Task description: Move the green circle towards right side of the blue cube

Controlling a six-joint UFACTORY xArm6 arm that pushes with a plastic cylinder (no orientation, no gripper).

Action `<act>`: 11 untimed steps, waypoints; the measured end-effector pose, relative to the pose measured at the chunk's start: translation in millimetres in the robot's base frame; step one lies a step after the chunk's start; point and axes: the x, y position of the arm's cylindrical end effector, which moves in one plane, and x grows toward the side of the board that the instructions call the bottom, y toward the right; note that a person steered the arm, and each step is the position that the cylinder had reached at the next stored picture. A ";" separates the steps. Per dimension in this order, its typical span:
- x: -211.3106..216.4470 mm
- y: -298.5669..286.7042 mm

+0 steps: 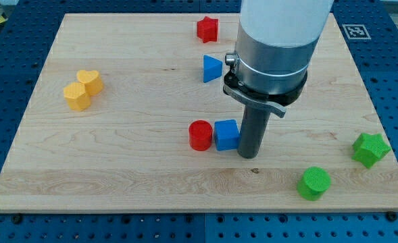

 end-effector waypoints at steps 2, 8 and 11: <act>1.0 -8.1; 77.8 74.9; 76.6 129.7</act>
